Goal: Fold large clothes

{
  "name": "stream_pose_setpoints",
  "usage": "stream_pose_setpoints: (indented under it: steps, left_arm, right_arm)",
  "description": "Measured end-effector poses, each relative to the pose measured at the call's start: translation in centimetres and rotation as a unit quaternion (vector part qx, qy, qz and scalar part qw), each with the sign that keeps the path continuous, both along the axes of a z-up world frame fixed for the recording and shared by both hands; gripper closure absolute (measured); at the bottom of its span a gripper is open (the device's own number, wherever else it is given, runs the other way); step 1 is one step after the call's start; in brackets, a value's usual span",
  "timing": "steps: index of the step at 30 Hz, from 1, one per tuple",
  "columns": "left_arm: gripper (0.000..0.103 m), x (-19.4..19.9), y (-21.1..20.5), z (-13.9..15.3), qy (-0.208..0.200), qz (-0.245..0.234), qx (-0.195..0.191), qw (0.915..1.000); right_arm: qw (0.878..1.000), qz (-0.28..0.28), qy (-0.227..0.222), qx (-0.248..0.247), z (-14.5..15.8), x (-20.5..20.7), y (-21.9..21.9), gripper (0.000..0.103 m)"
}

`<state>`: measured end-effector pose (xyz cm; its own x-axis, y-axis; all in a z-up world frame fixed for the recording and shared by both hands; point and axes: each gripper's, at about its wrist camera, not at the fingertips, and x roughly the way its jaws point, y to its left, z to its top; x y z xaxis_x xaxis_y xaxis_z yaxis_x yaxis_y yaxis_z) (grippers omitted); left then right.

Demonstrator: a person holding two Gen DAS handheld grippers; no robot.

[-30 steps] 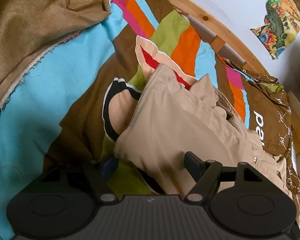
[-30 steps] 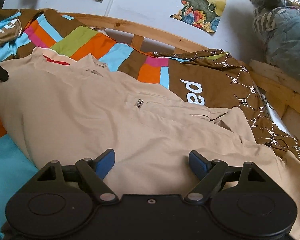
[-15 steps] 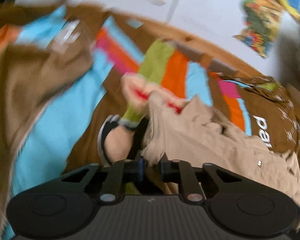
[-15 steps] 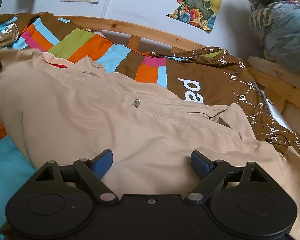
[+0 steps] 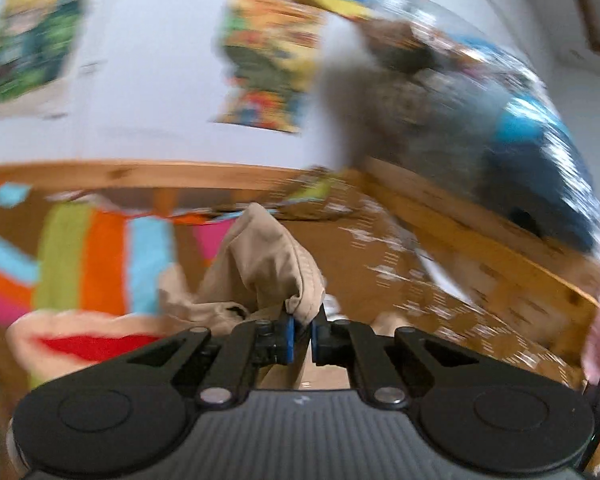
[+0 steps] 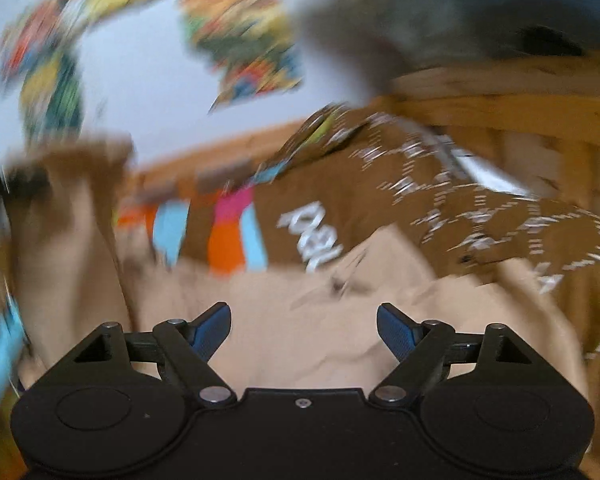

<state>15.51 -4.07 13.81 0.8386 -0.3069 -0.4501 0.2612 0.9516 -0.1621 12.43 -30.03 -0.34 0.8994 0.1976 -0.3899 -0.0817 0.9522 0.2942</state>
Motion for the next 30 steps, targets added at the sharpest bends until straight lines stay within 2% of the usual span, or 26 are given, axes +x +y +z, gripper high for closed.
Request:
stream_pose_setpoints:
  steps: [2,5,7,10,13,15,17,20,24,25,26,28,30]
  left_arm:
    - [0.096,0.9,-3.4,0.3,0.008,-0.042,0.021,0.9988]
    - [0.096,1.5,-8.0,-0.5,0.020,-0.093,0.046,0.9944]
    - [0.096,1.6,-10.5,-1.6,0.027,-0.122,0.056,0.9906]
    - [0.097,0.8,-13.3,-4.0,0.040,-0.169,0.067,0.9825]
    - [0.097,-0.6,-15.2,-6.1,0.054,-0.203,0.081,0.9743]
    - [0.097,-1.1,-16.0,-7.4,0.067,-0.221,0.082,0.9695]
    - [0.097,-1.6,-16.3,-8.3,0.071,-0.231,0.083,0.9669]
    - [0.097,-1.9,-16.3,-9.2,0.084,-0.236,0.076,0.9651]
    - [0.097,-2.1,-16.6,-9.3,0.090,-0.240,0.069,0.9642]
    - [0.097,-2.2,-16.8,-9.3,0.089,-0.241,0.070,0.9640]
    - [0.097,-2.2,-17.1,-9.1,0.088,-0.241,0.071,0.9639]
    - [0.097,-2.5,-17.6,-8.9,0.085,-0.244,0.071,0.9634]
    - [0.097,-2.8,-18.4,-8.5,0.077,-0.253,0.067,0.9621]
  right_arm:
    - [0.998,-0.021,-0.005,0.057,1.6,-1.0,-3.1,0.021]
    - [0.987,-0.043,0.020,0.152,2.5,-2.5,-7.7,0.018]
    - [0.973,-0.028,0.044,0.223,2.0,-2.9,-10.0,0.018]
    - [0.947,-0.003,0.048,0.319,0.7,-2.6,-12.2,0.019]
    - [0.931,0.019,0.052,0.361,-0.5,-1.7,-12.6,0.022]
    - [0.929,0.021,0.065,0.362,-1.4,-0.9,-12.9,0.031]
    - [0.932,0.016,0.087,0.351,-2.3,-0.3,-12.8,0.054]
    - [0.934,0.008,0.096,0.345,-3.1,0.1,-12.9,0.066]
    - [0.943,0.008,0.086,0.322,-3.1,0.3,-12.6,0.070]
    - [0.945,0.009,0.084,0.315,-3.0,0.3,-12.5,0.075]
    - [0.948,0.009,0.079,0.307,-3.0,0.3,-12.5,0.084]
    - [0.957,0.009,0.056,0.283,-2.2,0.0,-12.3,0.095]
    - [0.972,0.004,0.017,0.235,-0.5,-0.9,-12.2,0.098]
